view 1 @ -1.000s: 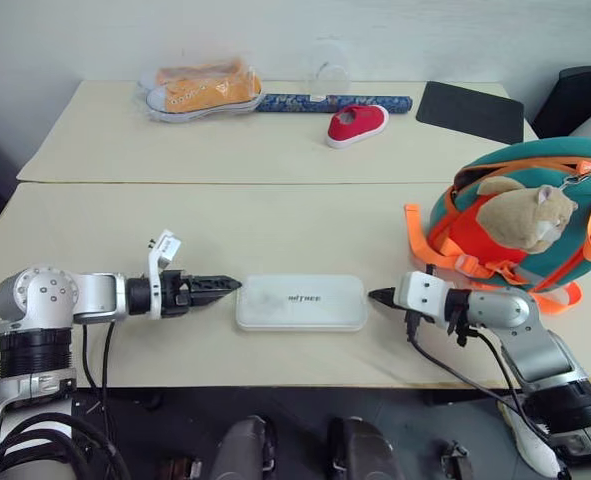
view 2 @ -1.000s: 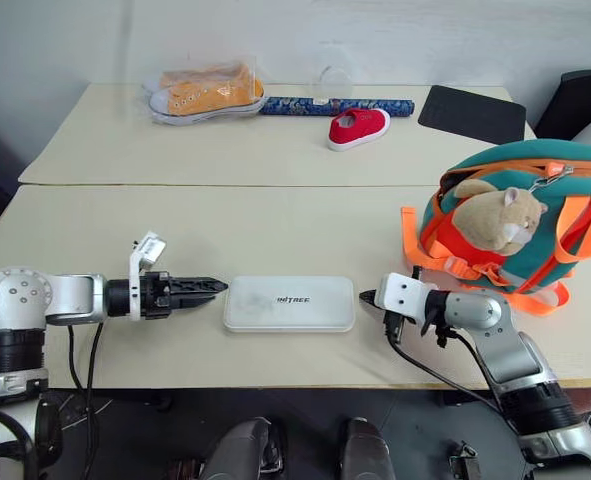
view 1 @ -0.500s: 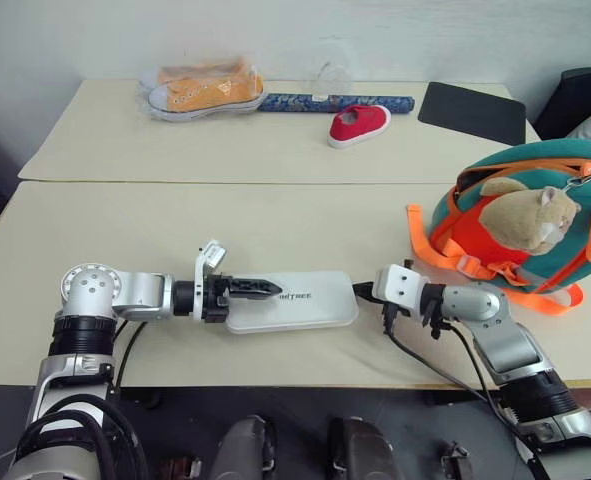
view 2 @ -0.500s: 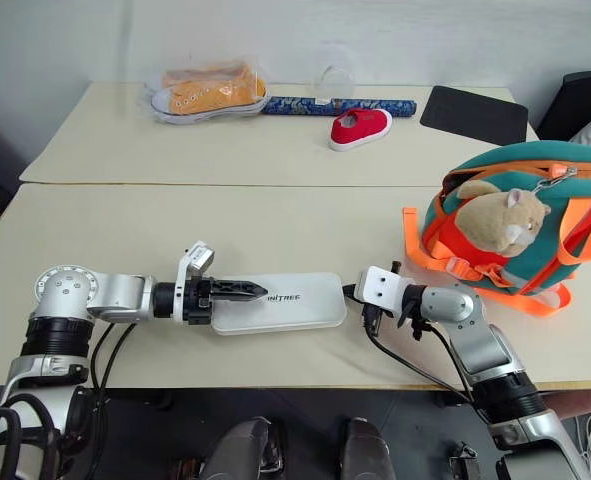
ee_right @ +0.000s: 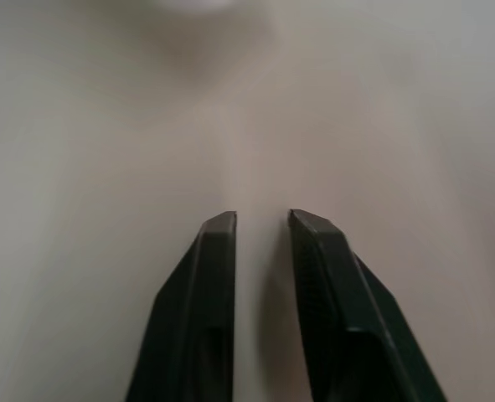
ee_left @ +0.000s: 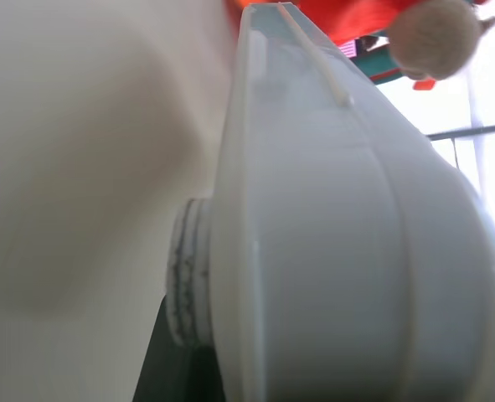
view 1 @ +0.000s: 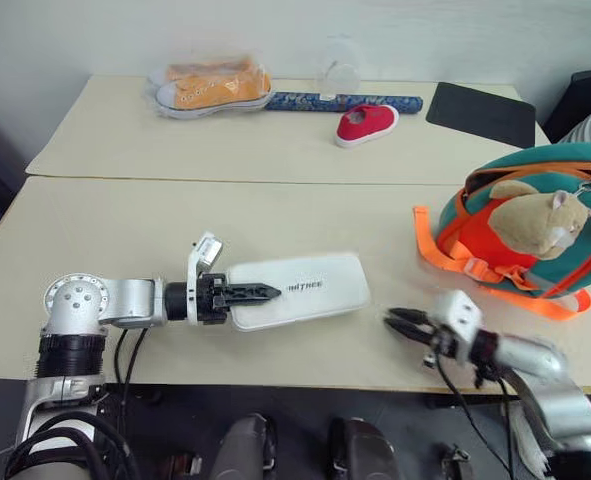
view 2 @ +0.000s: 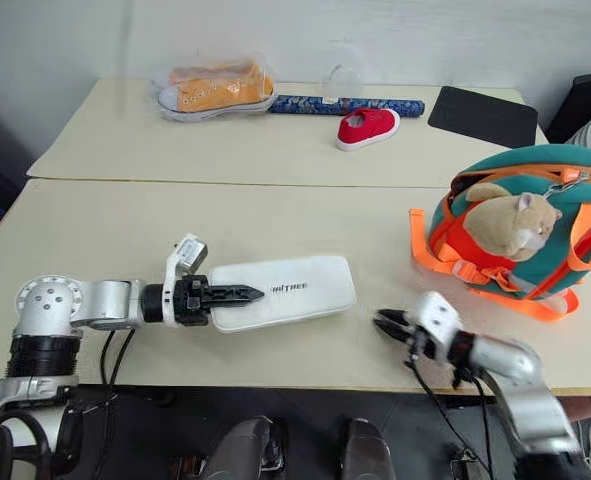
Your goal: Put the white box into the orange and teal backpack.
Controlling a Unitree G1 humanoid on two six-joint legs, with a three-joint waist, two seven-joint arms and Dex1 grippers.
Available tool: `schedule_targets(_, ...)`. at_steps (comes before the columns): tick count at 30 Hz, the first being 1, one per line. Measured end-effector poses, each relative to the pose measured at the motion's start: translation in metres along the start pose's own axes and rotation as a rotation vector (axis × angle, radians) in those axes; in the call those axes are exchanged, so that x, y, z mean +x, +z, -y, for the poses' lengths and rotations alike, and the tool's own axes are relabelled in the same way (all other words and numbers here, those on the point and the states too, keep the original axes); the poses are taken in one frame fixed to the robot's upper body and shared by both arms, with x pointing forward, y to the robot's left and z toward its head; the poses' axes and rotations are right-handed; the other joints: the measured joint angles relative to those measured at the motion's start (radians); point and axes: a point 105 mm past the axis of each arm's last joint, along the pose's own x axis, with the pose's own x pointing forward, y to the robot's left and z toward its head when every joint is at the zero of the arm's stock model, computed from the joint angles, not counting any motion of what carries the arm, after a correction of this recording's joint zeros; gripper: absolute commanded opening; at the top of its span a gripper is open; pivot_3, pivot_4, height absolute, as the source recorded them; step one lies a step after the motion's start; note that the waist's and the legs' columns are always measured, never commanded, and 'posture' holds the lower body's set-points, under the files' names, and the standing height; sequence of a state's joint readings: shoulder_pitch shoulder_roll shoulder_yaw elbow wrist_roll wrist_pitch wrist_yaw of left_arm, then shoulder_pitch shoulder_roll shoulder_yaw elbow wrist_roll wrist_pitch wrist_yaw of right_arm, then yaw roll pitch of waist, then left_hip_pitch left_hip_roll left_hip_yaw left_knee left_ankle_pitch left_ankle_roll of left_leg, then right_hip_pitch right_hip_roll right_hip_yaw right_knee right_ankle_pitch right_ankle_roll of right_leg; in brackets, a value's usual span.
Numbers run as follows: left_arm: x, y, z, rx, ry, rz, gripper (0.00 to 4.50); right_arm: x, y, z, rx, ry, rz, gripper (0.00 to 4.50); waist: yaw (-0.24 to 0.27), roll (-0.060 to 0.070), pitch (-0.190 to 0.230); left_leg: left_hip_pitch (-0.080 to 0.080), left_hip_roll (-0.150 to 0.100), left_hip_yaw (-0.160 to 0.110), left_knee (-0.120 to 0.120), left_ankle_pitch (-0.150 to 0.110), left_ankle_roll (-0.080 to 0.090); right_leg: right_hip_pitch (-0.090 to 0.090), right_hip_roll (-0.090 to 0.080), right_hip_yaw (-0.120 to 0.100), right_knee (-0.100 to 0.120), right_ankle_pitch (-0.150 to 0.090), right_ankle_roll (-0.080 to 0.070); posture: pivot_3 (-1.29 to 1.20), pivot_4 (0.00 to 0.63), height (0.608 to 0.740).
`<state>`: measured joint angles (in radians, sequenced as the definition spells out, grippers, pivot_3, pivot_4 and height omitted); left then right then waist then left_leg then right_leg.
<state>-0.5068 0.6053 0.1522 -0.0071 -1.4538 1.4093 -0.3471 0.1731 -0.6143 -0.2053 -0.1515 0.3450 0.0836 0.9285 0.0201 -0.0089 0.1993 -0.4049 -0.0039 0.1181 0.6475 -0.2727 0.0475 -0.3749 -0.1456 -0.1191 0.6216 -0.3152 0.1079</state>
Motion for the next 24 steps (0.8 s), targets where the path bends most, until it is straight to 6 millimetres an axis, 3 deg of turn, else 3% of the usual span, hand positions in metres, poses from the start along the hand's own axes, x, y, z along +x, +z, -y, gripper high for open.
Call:
schedule_targets(4,-0.002,0.002,0.021,0.399,-0.102,0.041,1.21,-0.073,-0.024,0.027,0.049,-0.271,-0.081,3.14,0.004,0.002,0.000,0.001,0.001,0.004,-0.004,-0.001,-0.002,-0.001,0.003,0.003,-0.004,0.000,0.000,0.00,0.150,0.740)
schedule_targets(8,0.004,-0.006,0.022,0.618,-0.199,0.060,1.21,-0.117,-0.022,0.056,0.053,-0.469,-0.072,4.46,-0.005,0.003,-0.001,0.003,0.005,0.007,-0.007,-0.001,-0.003,-0.002,0.004,0.008,-0.007,0.002,0.000,0.00,0.150,0.740)
schedule_targets(11,0.005,-0.008,0.022,0.704,-0.219,0.041,1.21,-0.136,-0.005,0.078,0.016,-0.548,-0.033,4.46,-0.008,0.003,0.000,0.003,0.007,0.007,-0.008,-0.001,-0.003,-0.003,0.006,0.007,-0.007,0.001,-0.001,0.00,0.150,0.740)
schedule_targets(15,0.004,-0.011,0.019,0.755,-0.226,0.015,1.21,-0.130,0.027,0.102,-0.005,-0.509,0.054,4.46,-0.017,0.005,0.001,0.003,0.007,0.007,-0.007,0.000,0.000,-0.003,0.006,0.007,-0.006,0.001,-0.001,0.00,0.150,0.740)
schedule_targets(18,0.003,-0.014,0.016,0.761,-0.226,-0.005,1.21,-0.107,0.060,0.113,-0.025,-0.422,0.154,4.46,-0.021,0.005,0.001,0.002,0.008,0.005,-0.004,0.001,0.004,-0.002,0.006,0.005,-0.004,0.001,-0.001,0.00,0.150,0.740)
schedule_targets(21,0.000,-0.015,0.013,0.758,-0.212,-0.010,1.21,-0.084,0.071,0.112,0.006,-0.337,0.192,3.86,-0.019,0.005,0.001,0.000,0.008,0.004,-0.003,0.001,0.004,-0.002,0.006,0.004,-0.004,0.001,-0.001,0.00,0.150,0.740)
schedule_targets(24,-0.005,-0.015,0.008,0.749,-0.187,-0.007,1.21,-0.056,0.076,0.104,0.032,-0.229,0.191,2.88,-0.018,0.005,0.001,-0.001,0.008,0.003,0.000,0.001,0.006,-0.002,0.005,0.003,-0.003,0.001,-0.001,0.00,0.150,0.740)
